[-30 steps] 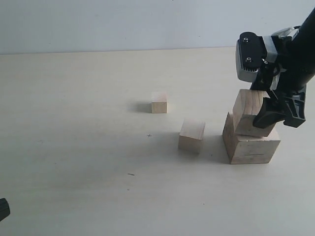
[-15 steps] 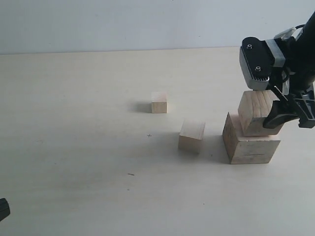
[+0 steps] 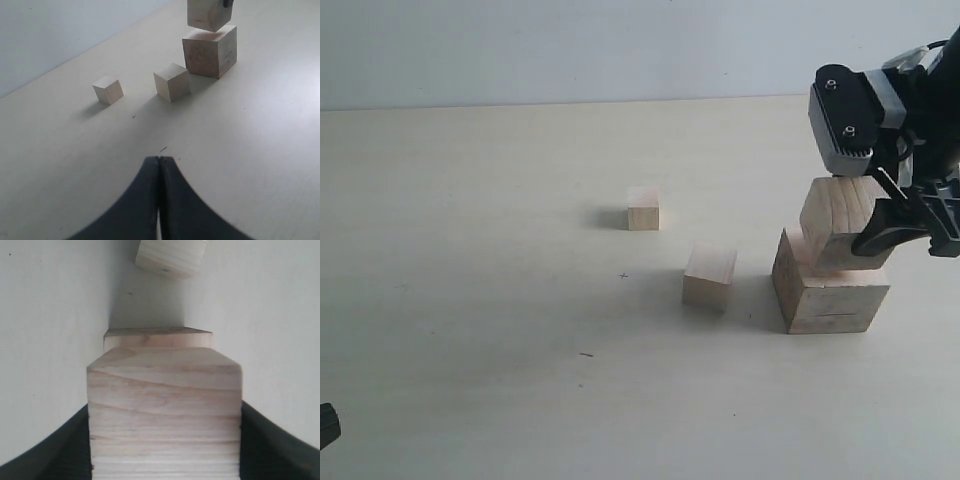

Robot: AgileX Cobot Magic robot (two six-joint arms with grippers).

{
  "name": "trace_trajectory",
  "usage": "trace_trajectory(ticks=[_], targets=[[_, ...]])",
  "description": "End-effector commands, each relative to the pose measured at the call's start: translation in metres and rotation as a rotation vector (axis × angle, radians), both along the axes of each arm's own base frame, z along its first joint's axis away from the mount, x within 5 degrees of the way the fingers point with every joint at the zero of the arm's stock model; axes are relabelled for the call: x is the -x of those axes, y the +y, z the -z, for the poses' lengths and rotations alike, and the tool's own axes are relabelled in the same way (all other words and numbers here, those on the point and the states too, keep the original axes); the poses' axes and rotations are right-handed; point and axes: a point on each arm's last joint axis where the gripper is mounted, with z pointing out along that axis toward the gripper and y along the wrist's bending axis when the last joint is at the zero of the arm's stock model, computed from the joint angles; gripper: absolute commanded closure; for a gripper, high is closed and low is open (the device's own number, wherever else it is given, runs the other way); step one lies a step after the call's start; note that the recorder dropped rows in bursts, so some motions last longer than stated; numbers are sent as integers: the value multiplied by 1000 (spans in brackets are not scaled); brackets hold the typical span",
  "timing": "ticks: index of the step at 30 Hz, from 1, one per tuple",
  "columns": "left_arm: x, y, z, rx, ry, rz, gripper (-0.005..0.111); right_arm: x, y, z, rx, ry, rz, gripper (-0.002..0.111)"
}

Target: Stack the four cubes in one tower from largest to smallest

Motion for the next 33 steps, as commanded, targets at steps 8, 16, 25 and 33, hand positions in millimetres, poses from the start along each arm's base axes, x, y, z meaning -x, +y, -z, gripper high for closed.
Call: trace_trajectory(ticks=[8,16,25,33], targets=[[0,0,-1,14,-4,-3,107,11,2,8,-12,-2,-73,60],[0,0,-1,14,-4,-3,107,9,3,8,-29,-14,-63,60],[0,0,-1,14,-4,-3,107,8,4,7,-42,-33,-52,60],[0,0,-1,14,-4,-3,107,4,4,13,-40,-26,-49,60]])
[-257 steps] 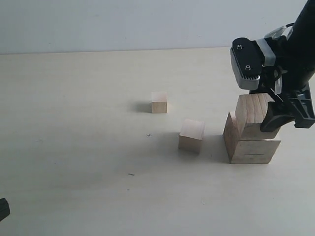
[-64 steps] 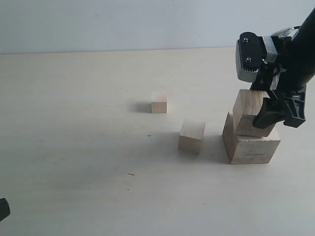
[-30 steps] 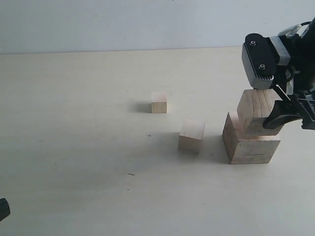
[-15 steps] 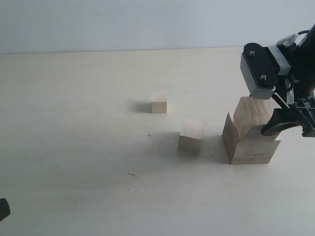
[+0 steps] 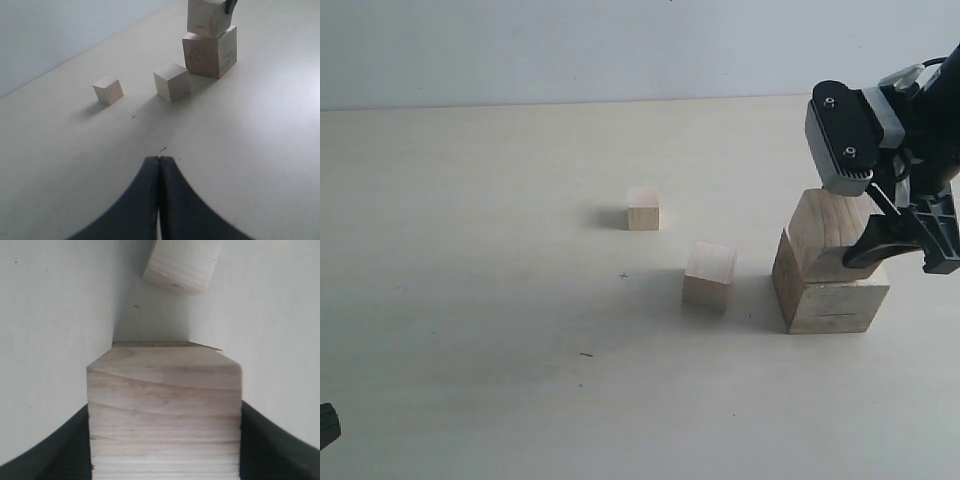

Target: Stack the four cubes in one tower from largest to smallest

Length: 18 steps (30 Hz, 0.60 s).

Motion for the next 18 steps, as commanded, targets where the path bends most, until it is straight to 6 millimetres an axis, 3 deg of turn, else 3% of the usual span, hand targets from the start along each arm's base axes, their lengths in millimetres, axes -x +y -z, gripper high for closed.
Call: trace_trajectory(ticks=[1,18], targets=[[0,0,-1,14,-4,-3,107,-1,1,3,-9,2,0,60],[0,0,-1,14,-4,-3,107,3,-1,-6,2,-7,52,60]])
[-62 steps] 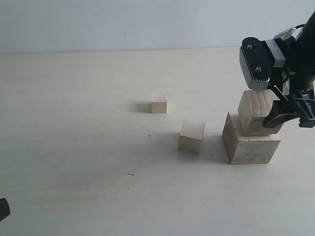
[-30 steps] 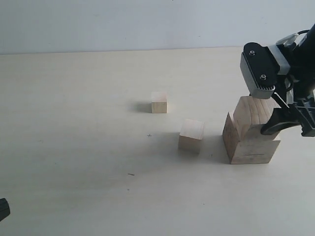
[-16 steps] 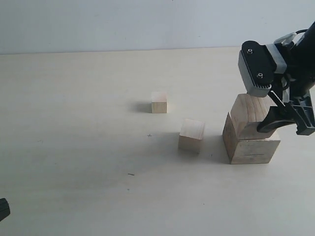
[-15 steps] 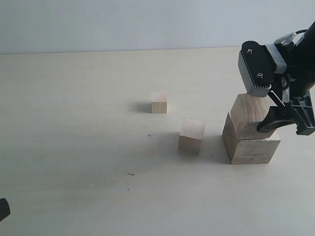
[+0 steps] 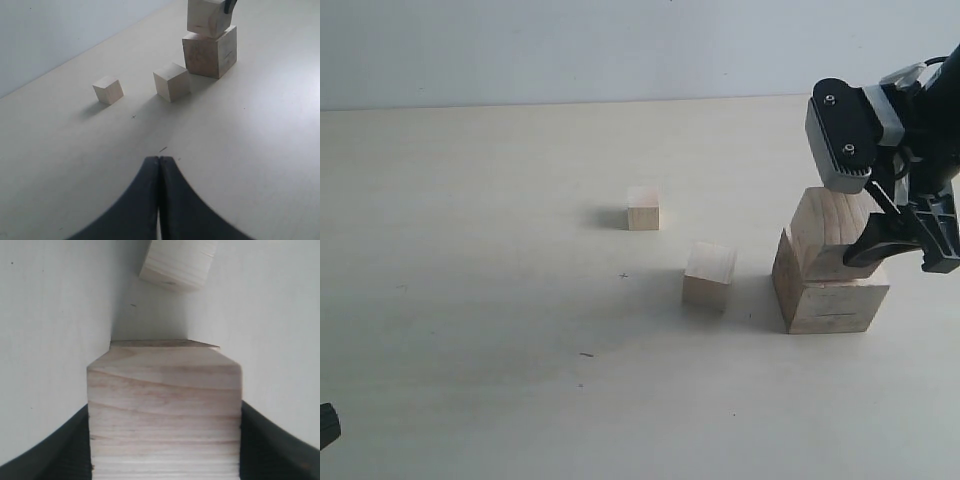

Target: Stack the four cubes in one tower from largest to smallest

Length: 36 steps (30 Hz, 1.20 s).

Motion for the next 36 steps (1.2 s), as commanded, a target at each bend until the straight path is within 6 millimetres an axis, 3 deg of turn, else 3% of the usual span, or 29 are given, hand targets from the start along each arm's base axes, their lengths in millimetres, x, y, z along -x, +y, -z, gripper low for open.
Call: trace_trajectory(ticks=[1,36], targets=[[0,0,-1,14,-4,-3,107,4,-1,-8,3,-16,24,60],[0,0,-1,14,-4,-3,107,0,1,4,4,10,-42,60]])
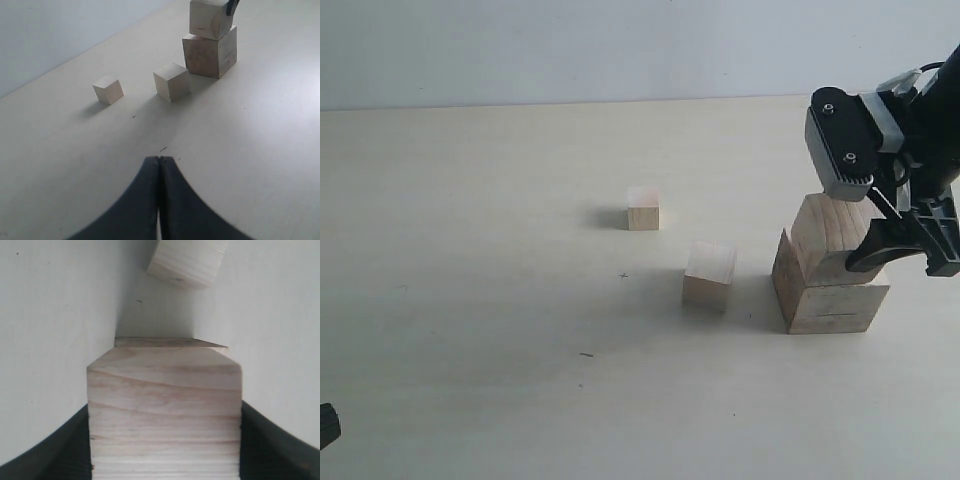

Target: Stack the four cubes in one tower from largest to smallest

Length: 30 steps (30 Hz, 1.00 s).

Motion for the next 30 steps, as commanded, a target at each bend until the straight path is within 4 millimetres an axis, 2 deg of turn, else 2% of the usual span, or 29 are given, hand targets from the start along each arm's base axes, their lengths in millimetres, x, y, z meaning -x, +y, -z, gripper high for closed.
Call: trace_trajectory(ticks=[1,5,11,30], targets=[[0,0,-1,14,-4,-3,107,0,2,0,-12,2,1,60],[0,0,-1,14,-4,-3,107,0,2,0,-28,8,38,58],[0,0,-1,14,-4,-3,107,-1,2,0,-37,10,84,39],[0,0,-1,14,-4,-3,107,-5,1,0,-23,-33,110,39]])
